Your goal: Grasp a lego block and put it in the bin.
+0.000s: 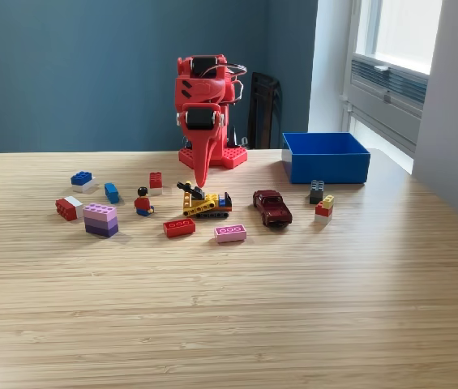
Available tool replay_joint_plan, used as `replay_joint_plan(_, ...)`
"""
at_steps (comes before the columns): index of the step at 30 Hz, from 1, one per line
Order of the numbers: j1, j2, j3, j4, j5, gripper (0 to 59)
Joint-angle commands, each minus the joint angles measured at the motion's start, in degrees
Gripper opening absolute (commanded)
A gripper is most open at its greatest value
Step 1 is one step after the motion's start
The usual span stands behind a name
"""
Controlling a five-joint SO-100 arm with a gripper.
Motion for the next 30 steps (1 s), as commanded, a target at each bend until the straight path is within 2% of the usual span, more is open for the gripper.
replay_joint_plan(1,0.09,0.88,-0.44,-1.14,-0.26,0.1)
replay_joint_plan(30,-0.44,0.79,-0.7,-1.14,-0.35,0.1)
